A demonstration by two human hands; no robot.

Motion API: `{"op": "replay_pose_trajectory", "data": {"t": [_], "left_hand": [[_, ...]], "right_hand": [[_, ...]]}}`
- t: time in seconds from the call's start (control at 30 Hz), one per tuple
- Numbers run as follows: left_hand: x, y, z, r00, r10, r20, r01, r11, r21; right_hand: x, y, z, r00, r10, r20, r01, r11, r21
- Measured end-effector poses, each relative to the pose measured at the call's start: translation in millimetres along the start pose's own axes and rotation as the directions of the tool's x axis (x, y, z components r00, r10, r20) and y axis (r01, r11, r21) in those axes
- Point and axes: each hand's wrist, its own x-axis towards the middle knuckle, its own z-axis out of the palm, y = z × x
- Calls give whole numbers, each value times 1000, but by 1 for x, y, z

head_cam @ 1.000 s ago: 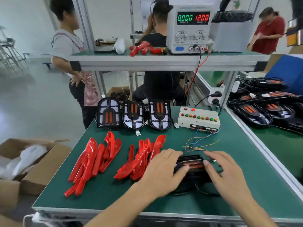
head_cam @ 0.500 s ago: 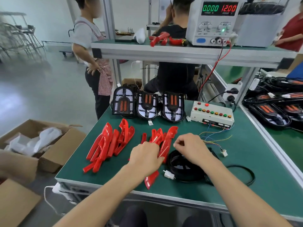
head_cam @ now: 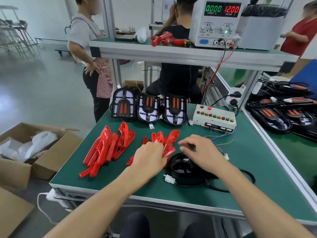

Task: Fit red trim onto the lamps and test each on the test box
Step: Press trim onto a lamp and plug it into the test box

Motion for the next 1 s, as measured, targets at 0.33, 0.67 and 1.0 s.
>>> {"op": "replay_pose_trajectory", "data": {"t": [0.33, 0.67, 1.0], "left_hand": [[12, 30, -38, 943, 305, -132, -308, 951, -8], [-19, 12, 16, 989, -102, 111, 125, 964, -234], [-27, 26, 44, 984, -158, 87, 180, 898, -401]], "right_hand": [[-3, 5, -38, 957, -290, 12, 290, 954, -70], [-26, 108, -55, 980, 201, 12, -198, 955, 220], [-23, 105, -22, 979, 201, 20, -201, 963, 177]]}}
